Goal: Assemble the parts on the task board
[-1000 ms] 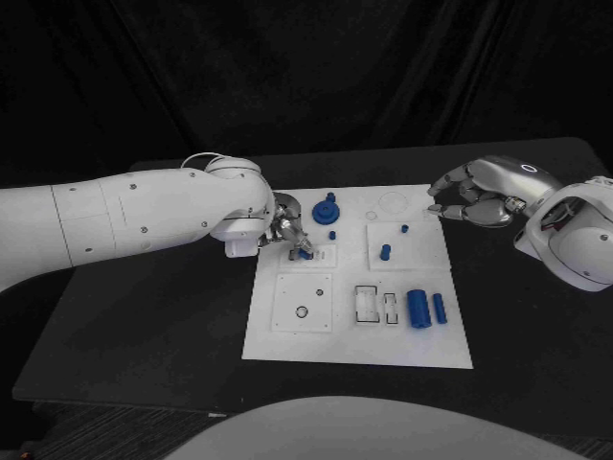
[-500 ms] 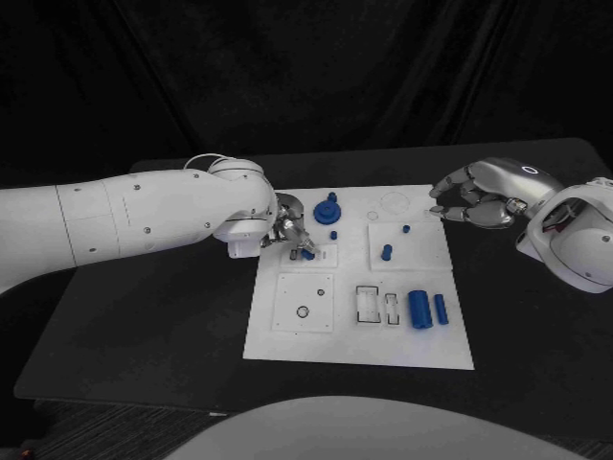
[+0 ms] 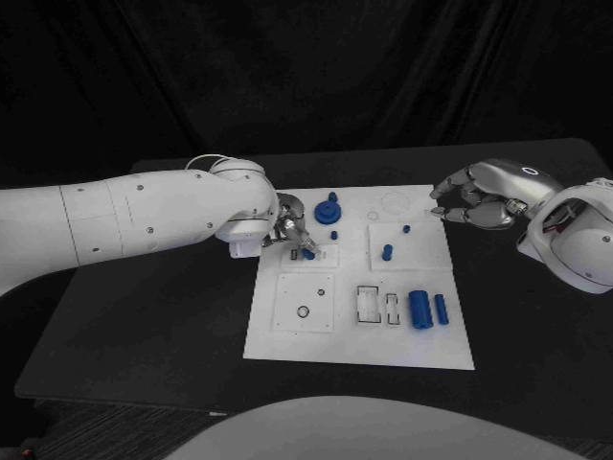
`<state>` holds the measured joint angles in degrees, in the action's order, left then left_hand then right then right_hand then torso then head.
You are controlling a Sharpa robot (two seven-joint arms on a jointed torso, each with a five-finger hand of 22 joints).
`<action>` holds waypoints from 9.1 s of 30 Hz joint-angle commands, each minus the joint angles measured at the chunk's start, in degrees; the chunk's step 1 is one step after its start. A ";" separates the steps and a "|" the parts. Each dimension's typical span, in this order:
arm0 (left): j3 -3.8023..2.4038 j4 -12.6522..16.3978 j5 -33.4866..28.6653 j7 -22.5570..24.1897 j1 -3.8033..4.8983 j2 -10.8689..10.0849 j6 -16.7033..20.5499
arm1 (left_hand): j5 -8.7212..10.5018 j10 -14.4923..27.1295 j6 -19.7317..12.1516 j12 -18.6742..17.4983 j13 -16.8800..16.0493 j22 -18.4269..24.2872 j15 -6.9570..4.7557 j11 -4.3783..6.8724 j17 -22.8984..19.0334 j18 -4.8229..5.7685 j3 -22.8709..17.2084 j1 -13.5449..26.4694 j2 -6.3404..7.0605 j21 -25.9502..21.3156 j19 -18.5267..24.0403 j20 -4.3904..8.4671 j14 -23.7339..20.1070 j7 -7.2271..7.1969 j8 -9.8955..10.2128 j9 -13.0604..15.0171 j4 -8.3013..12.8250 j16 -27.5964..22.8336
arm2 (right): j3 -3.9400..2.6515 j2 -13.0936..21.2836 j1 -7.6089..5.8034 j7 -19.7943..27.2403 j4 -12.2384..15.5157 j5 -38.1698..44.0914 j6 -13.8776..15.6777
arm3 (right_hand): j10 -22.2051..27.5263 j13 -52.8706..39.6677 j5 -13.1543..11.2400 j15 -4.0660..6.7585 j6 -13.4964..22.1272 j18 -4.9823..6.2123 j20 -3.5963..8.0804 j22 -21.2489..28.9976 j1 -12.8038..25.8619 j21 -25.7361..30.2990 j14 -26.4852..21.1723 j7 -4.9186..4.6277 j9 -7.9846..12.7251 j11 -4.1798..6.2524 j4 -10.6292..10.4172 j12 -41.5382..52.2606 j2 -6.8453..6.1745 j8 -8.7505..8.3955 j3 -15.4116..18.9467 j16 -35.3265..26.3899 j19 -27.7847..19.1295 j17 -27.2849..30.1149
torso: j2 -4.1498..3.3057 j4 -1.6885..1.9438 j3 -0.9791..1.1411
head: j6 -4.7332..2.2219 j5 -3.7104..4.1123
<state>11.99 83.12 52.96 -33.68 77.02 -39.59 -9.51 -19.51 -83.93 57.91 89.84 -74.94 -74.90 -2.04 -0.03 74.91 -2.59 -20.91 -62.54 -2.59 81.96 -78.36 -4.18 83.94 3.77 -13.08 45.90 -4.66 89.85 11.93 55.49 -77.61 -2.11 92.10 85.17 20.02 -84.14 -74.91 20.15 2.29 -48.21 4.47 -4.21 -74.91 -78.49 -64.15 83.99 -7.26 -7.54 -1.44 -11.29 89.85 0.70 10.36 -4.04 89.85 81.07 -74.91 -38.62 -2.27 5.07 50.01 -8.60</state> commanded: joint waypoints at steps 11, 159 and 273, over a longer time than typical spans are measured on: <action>0.17 1.03 0.05 0.84 -0.42 -0.70 1.02 | 0.20 -6.07 0.52 0.16 -15.06 -7.33 -0.04 -0.08 15.09 -0.71 -0.67 0.00 0.08 -0.34 -0.02 -0.24 6.06 -0.17 0.28 0.11 0.46 0.15 | -0.03 0.18 0.27 -1.45 0.01 0.05 -0.56 | -5.86 -15.09 0.48 -0.36 -0.26 0.73 -0.05 -8.19 -0.83 0.50 6.01 0.11 0.14 -0.31 0.44 0.15 -0.01 -0.29 0.04 0.15 -0.59 -15.09 | 0.03 -0.02 0.00 | -0.01 0.09; 0.16 1.54 0.04 2.59 -1.63 -1.95 3.66 | 13.19 -6.07 2.23 0.16 -15.06 -7.81 0.15 -0.41 15.09 -0.85 5.96 6.91 0.79 -1.77 -0.10 -0.38 6.06 0.27 3.37 0.50 -8.74 0.15 | -0.03 0.51 0.91 -2.67 -0.32 0.05 -2.58 | -5.86 -15.09 2.09 -0.39 -0.28 0.89 -0.06 -7.95 -1.40 1.52 6.01 0.02 0.53 -0.36 1.06 0.15 0.07 -0.53 -0.87 0.15 -0.95 -15.09 | 0.01 -0.03 -0.02 | -0.01 -0.31; 0.16 2.20 0.04 3.51 -1.64 -2.46 4.69 | 14.19 -6.07 3.50 0.16 -15.06 -9.56 -0.26 0.06 15.09 -0.90 16.55 5.08 -0.86 -3.40 -0.78 -0.06 6.06 -0.34 3.08 4.92 -9.75 0.15 | -0.03 0.53 1.11 -3.09 -0.80 0.05 -3.67 | -5.86 -15.09 3.14 -0.44 -0.30 1.03 -0.09 -7.76 -1.76 2.33 6.01 -0.07 0.79 -0.44 1.56 0.15 0.05 -0.69 -1.60 0.15 -1.20 -15.09 | 0.00 -0.09 -0.05 | -0.01 -0.29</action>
<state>12.17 85.05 52.98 -31.65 75.50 -42.05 -5.93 -4.75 -83.93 61.12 89.85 -74.93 -74.91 -2.24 -0.03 74.91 -2.59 -4.30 -56.78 -3.48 78.94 -78.77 -4.19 84.15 3.58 -9.98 50.77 -14.89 89.85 11.94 55.96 -76.64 -4.25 91.33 85.16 16.53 -84.14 -74.91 23.03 2.30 -48.21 4.48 -4.21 -74.92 -79.62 -62.02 83.99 -7.26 -6.80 -1.44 -9.78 89.85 0.91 9.92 -5.22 89.85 80.26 -74.91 -38.62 -2.37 5.04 50.00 -8.90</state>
